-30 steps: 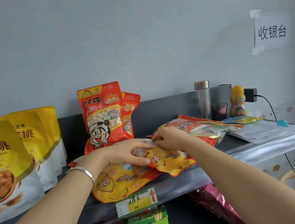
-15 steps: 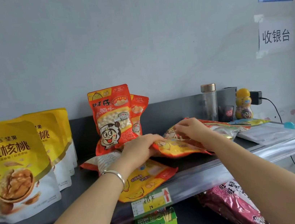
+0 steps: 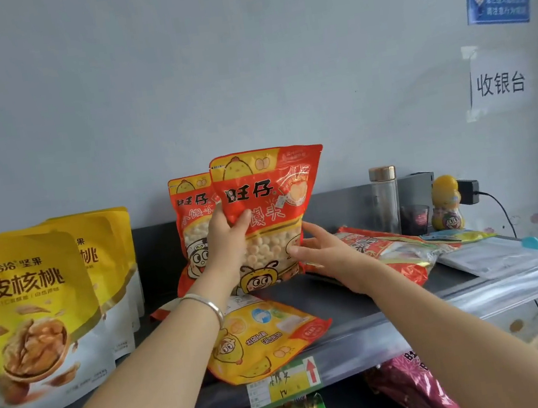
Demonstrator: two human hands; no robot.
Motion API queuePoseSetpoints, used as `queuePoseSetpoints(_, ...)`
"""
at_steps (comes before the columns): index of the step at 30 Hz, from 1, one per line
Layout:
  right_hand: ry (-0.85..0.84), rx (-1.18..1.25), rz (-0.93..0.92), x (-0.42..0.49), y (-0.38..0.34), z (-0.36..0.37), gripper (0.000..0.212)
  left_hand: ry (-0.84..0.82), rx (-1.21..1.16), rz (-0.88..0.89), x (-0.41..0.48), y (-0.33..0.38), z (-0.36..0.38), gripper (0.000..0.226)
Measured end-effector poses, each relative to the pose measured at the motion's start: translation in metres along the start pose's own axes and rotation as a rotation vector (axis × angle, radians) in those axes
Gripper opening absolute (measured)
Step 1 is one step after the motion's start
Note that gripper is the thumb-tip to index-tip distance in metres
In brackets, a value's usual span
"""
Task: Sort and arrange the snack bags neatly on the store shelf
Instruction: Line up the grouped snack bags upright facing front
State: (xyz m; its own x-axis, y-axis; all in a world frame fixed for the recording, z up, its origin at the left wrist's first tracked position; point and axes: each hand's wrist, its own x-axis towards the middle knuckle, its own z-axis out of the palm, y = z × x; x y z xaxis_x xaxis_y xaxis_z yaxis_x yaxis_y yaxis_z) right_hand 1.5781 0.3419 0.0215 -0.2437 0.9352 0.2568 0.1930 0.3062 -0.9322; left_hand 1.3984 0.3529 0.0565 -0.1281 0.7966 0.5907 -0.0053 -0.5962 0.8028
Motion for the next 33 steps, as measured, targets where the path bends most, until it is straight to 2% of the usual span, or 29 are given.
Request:
queuePoseSetpoints(2,0.059,0.058,-0.083,0.007,-0.002,0.014,0.064,0.034,-0.031,-0.028,0.000,0.000,0.001,0.016)
queuePoseSetpoints(5,0.146,0.116,-0.192,0.023,0.001,0.027,0.064,0.081,-0.041,-0.062,0.002,0.000,-0.002,0.012)
queuePoseSetpoints(8,0.308,0.042,-0.193,0.036,0.002,0.037,0.057,0.081,-0.015,-0.101,0.008,-0.003,-0.010,0.028)
queuePoseSetpoints(11,0.495,-0.054,-0.176,0.040,-0.003,0.042,0.048,-0.021,0.134,-0.102,0.006,-0.009,-0.028,0.035)
queuePoseSetpoints(14,0.636,-0.197,-0.100,0.042,-0.003,0.046,0.051,-0.202,0.400,-0.072,-0.008,-0.020,-0.055,0.025)
queuePoseSetpoints(17,0.677,-0.230,-0.013,0.045,0.006,0.050,0.049,-0.336,0.623,-0.068,-0.022,-0.034,-0.084,0.018)
queuePoseSetpoints(21,0.699,-0.221,0.070,0.045,0.018,0.054,0.044,-0.457,0.743,-0.122,-0.040,-0.037,-0.109,0.017)
queuePoseSetpoints(25,0.704,-0.277,0.051,0.045,0.018,0.059,0.051,-0.463,0.773,-0.131,-0.052,-0.034,-0.124,0.040)
queuePoseSetpoints(29,0.722,-0.296,0.034,0.044,0.019,0.063,0.051,-0.638,0.931,-0.110,-0.062,-0.029,-0.132,0.075)
queuePoseSetpoints(31,0.729,-0.285,0.039,0.041,0.019,0.064,0.052,-0.726,1.020,-0.103,-0.066,-0.026,-0.134,0.081)
queuePoseSetpoints(33,0.730,-0.279,0.034,0.039,0.019,0.064,0.054,-0.760,1.078,-0.086,-0.067,-0.024,-0.133,0.077)
